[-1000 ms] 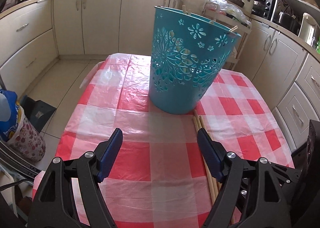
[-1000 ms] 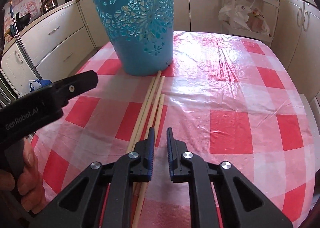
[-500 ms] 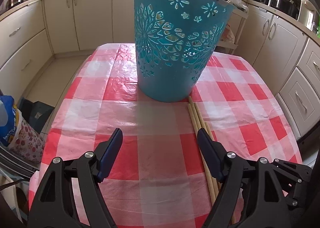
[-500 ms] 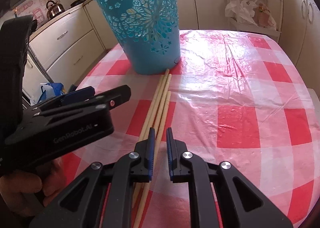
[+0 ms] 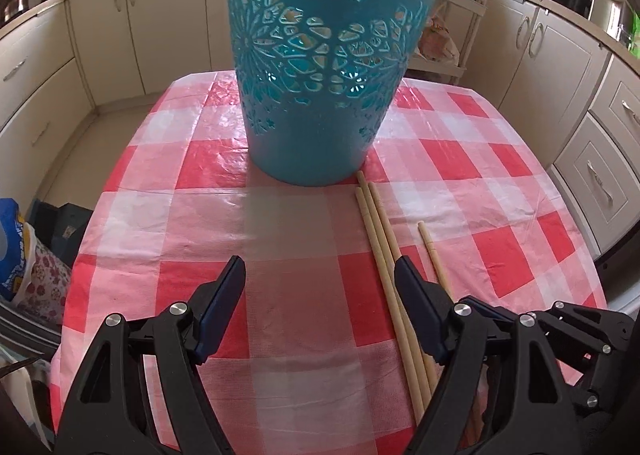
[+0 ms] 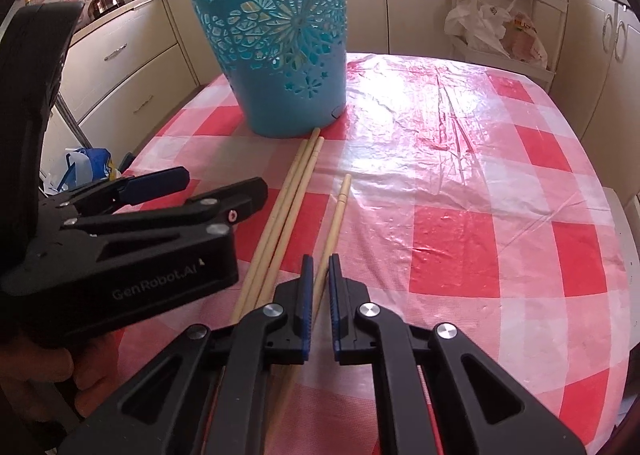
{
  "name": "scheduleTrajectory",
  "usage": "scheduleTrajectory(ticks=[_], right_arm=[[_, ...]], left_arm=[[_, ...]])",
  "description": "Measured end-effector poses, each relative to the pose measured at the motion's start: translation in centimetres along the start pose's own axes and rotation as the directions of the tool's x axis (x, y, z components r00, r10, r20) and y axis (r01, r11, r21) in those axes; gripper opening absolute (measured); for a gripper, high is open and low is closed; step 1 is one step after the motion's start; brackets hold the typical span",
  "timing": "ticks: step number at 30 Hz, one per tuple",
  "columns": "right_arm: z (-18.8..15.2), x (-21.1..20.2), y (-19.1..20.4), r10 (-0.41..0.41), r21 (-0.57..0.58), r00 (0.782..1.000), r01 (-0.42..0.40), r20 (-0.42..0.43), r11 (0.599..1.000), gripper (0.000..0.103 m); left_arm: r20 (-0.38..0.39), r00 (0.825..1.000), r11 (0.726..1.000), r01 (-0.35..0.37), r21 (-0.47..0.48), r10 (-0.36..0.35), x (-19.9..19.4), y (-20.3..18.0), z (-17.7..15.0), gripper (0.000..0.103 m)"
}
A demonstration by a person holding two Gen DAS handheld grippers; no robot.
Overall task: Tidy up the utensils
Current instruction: 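Lower both open grippers back to the chopsticks beside the basket, then close the right gripper on a chopstick while the left gripper closes on another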
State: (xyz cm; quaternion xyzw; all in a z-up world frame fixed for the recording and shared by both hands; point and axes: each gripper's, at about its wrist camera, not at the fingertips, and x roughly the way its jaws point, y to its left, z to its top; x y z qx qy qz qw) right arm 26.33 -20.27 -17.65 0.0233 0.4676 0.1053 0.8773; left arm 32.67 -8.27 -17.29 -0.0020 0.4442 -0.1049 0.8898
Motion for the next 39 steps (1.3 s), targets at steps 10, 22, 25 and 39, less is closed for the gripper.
scheduleTrajectory(ticks=[10,22,25,39], right_arm=[[-0.1,-0.2,-1.6,0.045,0.062,0.999,-0.045,0.007,0.997,0.007],[0.4,0.3,-1.0,0.015,0.039,1.0,-0.015,0.002,0.999,0.007],[0.0,0.0,-0.8,0.024,0.032,1.0,-0.024,-0.008,0.999,0.007],[-0.2,-0.1,0.2,0.014,-0.02,0.999,-0.014,-0.029,1.0,0.007]], left_arm=[[-0.031,0.999,0.998,-0.039,0.046,0.041,1.0,-1.0,-0.3,0.073],[-0.027,0.999,0.993,-0.035,0.115,0.038,0.6,-0.9,-0.5,0.024],[-0.045,0.999,0.995,0.003,0.102,0.002,0.0,0.1,-0.9,0.008],[-0.064,0.998,0.997,-0.005,0.072,0.01,-1.4,1.5,-2.3,0.019]])
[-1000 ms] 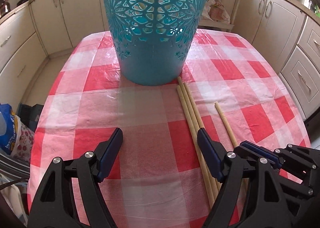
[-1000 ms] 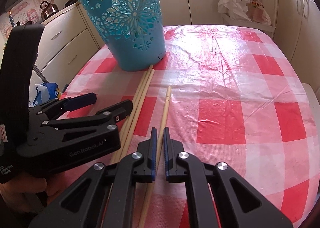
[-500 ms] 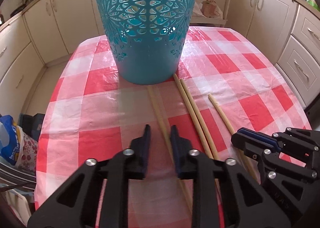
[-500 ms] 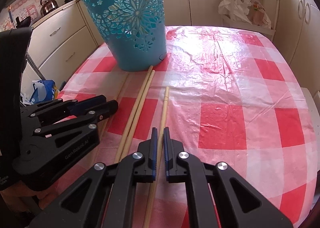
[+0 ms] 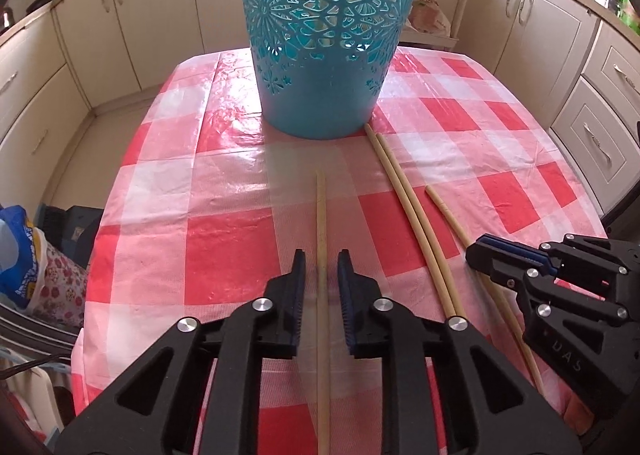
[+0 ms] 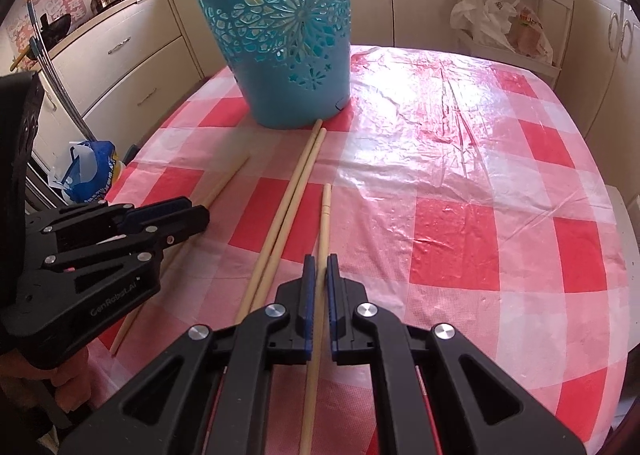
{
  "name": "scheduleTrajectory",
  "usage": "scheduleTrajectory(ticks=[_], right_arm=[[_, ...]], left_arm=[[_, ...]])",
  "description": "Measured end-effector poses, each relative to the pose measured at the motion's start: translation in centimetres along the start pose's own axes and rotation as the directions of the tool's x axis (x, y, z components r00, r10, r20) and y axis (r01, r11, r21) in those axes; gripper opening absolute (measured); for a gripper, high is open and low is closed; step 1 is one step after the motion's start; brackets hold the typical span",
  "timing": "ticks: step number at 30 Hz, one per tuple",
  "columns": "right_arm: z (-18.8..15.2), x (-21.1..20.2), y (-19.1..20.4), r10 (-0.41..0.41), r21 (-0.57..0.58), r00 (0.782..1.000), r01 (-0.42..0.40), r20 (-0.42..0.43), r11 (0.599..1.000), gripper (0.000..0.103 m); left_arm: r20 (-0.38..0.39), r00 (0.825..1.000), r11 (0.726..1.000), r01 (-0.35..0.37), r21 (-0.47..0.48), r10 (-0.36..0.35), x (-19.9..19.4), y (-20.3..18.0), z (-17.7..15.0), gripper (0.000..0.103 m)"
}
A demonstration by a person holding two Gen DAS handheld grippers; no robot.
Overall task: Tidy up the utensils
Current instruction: 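Close the right gripper on a chopstick while the left gripper closes on another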
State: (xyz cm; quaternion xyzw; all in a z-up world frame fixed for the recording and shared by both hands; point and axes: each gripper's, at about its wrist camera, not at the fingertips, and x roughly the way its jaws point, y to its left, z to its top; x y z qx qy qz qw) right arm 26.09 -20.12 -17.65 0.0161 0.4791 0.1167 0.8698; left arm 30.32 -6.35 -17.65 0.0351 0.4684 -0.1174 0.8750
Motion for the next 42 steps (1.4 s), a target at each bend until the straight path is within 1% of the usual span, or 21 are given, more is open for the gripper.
scheduleTrajectory(ticks=[9,15,20,30,36,37,38,39,41,42], right_arm=[[0.2,0.1,-0.2,0.001,0.005,1.0,-0.001,0.005,1.0,0.007],[0.1,0.1,-0.2,0.001,0.003,1.0,-0.001,0.01,1.0,0.007],[-0.1,0.0,-0.1,-0.004,0.005,1.0,0.004,0.019,1.0,0.007],[-0.3,-0.3,-0.8,-0.016,0.05,0.999,0.015,0.029,0.999,0.006],[-0.1,-0.2,-0.5,-0.025,0.019,1.0,0.025,0.015,1.0,0.006],[-0.1,-0.2,-0.6,-0.024,0.015,1.0,0.024,0.015,1.0,0.006],[-0.1,-0.2,-0.6,-0.022,0.016,1.0,0.022,0.016,1.0,0.006],[-0.1,-0.2,-0.5,-0.021,0.02,1.0,0.02,0.017,1.0,0.006],[-0.2,-0.4,-0.7,-0.023,0.033,1.0,0.022,0.022,0.999,0.006],[-0.2,-0.5,-0.7,-0.023,0.039,0.999,0.022,0.024,0.999,0.006]], left_arm=[[0.018,1.0,1.0,-0.014,0.021,0.014,0.4,-0.8,0.2,0.033],[0.026,0.999,0.999,-0.021,0.035,0.02,0.5,-1.1,0.2,0.038],[0.026,0.999,0.999,-0.021,0.036,0.02,0.4,-1.2,0.2,0.038],[0.027,0.999,0.999,-0.027,0.041,0.026,0.5,-1.2,0.1,0.039],[0.027,0.999,0.998,-0.039,0.048,0.037,0.5,-1.4,0.1,0.039],[0.027,0.999,0.998,-0.041,0.048,0.04,0.5,-1.4,0.1,0.039],[0.029,0.999,0.998,-0.043,0.046,0.041,0.5,-1.3,0.1,0.031],[0.031,0.999,0.998,-0.042,0.042,0.041,0.4,-1.3,0.1,0.019],[0.028,0.999,0.999,-0.031,0.02,0.031,0.3,-0.8,0.0,0.011],[0.029,0.999,1.0,-0.031,0.006,0.031,0.2,-0.6,-0.1,0.009]])
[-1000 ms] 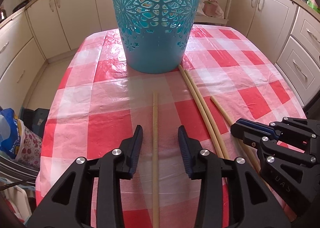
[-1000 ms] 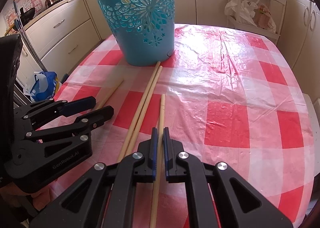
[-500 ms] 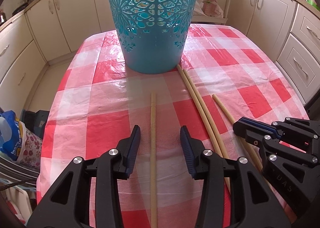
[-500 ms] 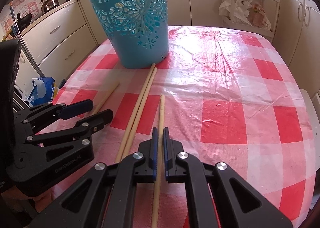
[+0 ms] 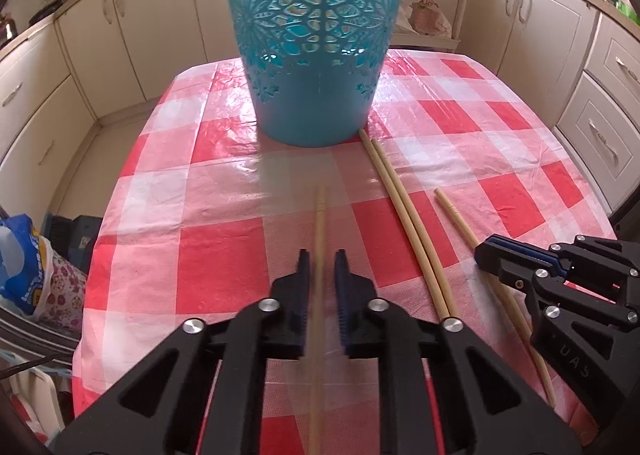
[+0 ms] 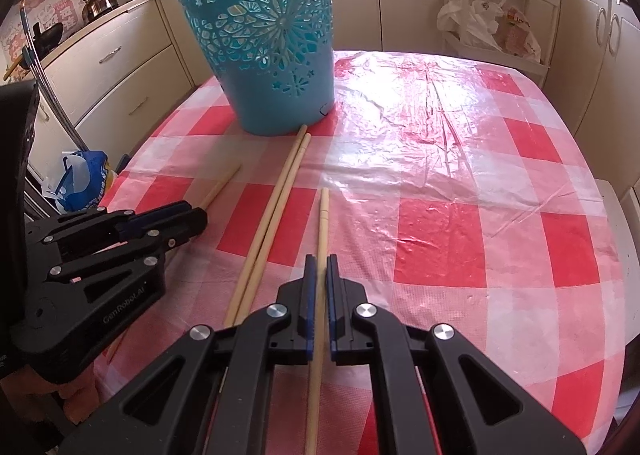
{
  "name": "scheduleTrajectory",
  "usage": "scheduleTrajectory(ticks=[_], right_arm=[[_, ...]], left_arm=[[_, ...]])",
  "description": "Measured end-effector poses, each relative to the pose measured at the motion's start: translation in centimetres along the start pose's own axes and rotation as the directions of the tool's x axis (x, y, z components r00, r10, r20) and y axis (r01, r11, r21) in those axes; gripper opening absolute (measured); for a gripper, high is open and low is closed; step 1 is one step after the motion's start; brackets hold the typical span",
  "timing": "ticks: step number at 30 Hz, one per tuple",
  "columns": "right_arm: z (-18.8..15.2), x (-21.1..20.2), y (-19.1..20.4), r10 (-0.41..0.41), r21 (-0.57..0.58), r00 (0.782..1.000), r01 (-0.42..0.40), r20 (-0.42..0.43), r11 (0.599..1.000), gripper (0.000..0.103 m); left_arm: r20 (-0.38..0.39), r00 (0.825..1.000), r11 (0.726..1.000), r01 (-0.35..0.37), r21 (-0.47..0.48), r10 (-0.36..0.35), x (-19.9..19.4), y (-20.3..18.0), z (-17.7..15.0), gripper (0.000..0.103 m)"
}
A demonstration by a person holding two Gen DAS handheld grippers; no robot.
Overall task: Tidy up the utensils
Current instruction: 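Close the right gripper on a chopstick while the left gripper closes on another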
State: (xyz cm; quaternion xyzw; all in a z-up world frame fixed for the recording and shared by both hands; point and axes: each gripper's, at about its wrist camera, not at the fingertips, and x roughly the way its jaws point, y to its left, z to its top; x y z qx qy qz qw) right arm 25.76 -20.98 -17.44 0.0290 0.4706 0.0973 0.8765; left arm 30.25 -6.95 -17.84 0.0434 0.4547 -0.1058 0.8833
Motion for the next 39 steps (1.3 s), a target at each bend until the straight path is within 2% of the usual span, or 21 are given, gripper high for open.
scheduleTrajectory(ticks=[7,12,17,19,21,23,28,35,37,39], right_arm=[[0.1,0.1,-0.5,0.02,0.02,0.999,-0.019,-0.027,1.0,0.006],[0.1,0.2,-0.7,0.028,0.006,0.999,-0.028,-0.02,1.0,0.006],[-0.1,0.1,-0.6,0.025,0.017,1.0,-0.025,-0.008,1.0,0.006],[-0.1,0.1,-0.7,0.031,0.031,1.0,-0.03,-0.006,0.999,0.006],[-0.2,0.1,-0.8,0.033,0.032,0.999,-0.032,-0.004,0.999,0.006],[-0.1,0.1,-0.8,0.034,0.035,0.999,-0.034,-0.005,0.999,0.006],[0.1,0.2,-0.8,0.034,0.023,0.999,-0.034,-0.02,0.999,0.006],[-0.1,0.2,-0.5,0.019,0.005,1.0,-0.019,-0.004,1.0,0.006],[-0.2,0.1,-0.6,0.02,0.024,1.0,-0.02,-0.001,1.0,0.006],[-0.3,-0.2,-0.7,0.018,0.037,1.0,-0.018,0.011,0.999,0.006]], left_arm=[[0.001,1.0,0.999,0.016,-0.036,-0.016,0.0,0.5,-0.1,0.009],[0.005,0.999,0.998,0.044,-0.038,-0.044,-0.1,0.6,-0.1,0.016],[0.004,0.999,0.999,0.038,-0.021,-0.037,-0.1,-0.1,0.0,0.022],[0.008,0.999,0.999,0.031,-0.019,-0.031,-0.1,-0.3,-0.1,0.022],[0.009,1.0,0.999,0.025,-0.025,-0.024,-0.1,-0.1,-0.1,0.01],[0.005,0.999,0.999,0.033,-0.04,-0.033,-0.1,0.3,-0.1,0.006],[-0.001,1.0,0.999,0.03,-0.031,-0.03,-0.1,0.3,-0.1,0.006],[0.003,1.0,0.999,0.031,-0.004,-0.031,-0.1,-0.4,-0.1,0.017],[0.005,1.0,1.0,0.028,-0.002,-0.028,-0.1,-0.5,-0.1,0.016],[0.007,1.0,1.0,0.028,-0.009,-0.027,-0.1,-0.3,-0.2,0.008]])
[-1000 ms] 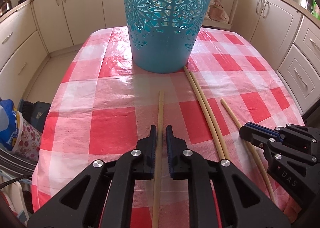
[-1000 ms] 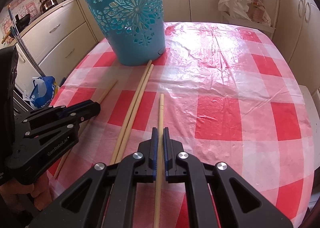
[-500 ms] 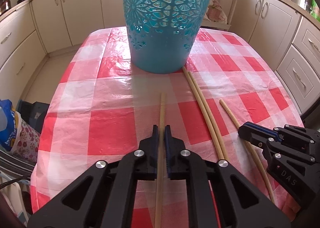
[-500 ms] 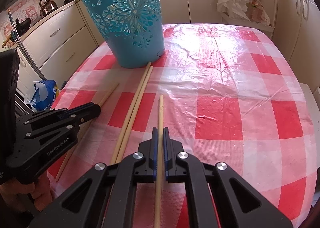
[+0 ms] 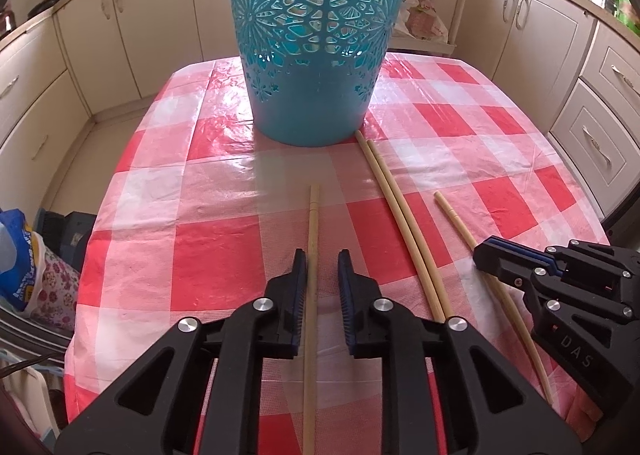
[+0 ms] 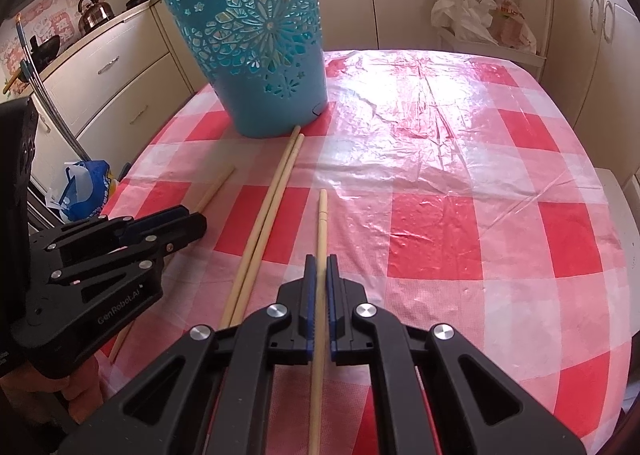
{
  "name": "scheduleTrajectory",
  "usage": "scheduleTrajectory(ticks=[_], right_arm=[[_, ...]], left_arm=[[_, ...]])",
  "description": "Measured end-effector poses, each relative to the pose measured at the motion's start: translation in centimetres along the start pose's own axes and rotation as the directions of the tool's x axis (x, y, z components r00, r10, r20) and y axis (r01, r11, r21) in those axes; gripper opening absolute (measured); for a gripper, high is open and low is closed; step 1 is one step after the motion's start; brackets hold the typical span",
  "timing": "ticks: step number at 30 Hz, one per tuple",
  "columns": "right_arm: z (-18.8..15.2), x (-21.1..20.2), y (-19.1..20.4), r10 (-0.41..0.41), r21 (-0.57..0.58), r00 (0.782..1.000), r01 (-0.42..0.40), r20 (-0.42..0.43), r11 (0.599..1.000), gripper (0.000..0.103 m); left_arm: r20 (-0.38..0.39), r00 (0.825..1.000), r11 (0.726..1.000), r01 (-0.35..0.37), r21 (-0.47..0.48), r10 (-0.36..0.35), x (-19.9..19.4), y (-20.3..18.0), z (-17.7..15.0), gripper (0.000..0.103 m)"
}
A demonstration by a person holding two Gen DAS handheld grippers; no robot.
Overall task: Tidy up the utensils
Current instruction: 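Close the right gripper on a chopstick while the left gripper closes on another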
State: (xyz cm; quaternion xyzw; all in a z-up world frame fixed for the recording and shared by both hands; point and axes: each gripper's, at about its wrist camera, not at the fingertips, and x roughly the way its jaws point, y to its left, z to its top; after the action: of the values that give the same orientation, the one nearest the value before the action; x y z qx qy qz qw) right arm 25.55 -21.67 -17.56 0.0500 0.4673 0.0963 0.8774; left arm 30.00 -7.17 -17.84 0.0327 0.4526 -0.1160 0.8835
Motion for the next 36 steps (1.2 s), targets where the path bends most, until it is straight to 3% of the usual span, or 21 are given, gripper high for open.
scheduleTrajectory(ticks=[7,13,21,28,31,33,36], right_arm=[[0.0,0.0,-0.6,0.017,0.026,1.0,-0.016,-0.012,1.0,0.006],[-0.1,-0.1,-0.1,0.013,-0.008,1.0,-0.013,-0.008,1.0,0.016],[-0.2,0.0,0.5,-0.017,-0.055,1.0,0.016,-0.005,0.998,0.013],[0.3,0.1,-0.7,0.047,0.006,0.998,-0.046,-0.031,0.999,0.013],[0.2,0.1,-0.4,0.028,-0.027,0.999,-0.028,-0.022,0.999,0.013],[0.1,0.1,0.0,0.003,-0.041,1.0,-0.004,-0.012,0.999,0.01],[0.1,0.0,-0.4,0.022,0.001,1.0,-0.022,-0.009,1.0,0.006]], left_arm=[[0.002,1.0,1.0,-0.003,0.007,0.003,-0.1,0.2,-0.2,0.006],[0.001,1.0,1.0,-0.001,0.005,0.001,-0.1,0.2,-0.2,0.007],[0.001,1.0,0.999,0.01,0.049,-0.01,0.0,-1.3,-0.2,0.037],[0.0,1.0,0.998,0.011,0.066,-0.011,0.1,-1.8,-0.2,0.044],[0.002,1.0,0.998,0.011,0.062,-0.011,0.0,-1.8,-0.2,0.042],[0.005,1.0,0.999,0.012,0.045,-0.012,0.0,-1.4,-0.2,0.023],[0.004,0.999,0.999,0.035,0.003,-0.035,-0.1,-0.3,-0.2,0.005]])
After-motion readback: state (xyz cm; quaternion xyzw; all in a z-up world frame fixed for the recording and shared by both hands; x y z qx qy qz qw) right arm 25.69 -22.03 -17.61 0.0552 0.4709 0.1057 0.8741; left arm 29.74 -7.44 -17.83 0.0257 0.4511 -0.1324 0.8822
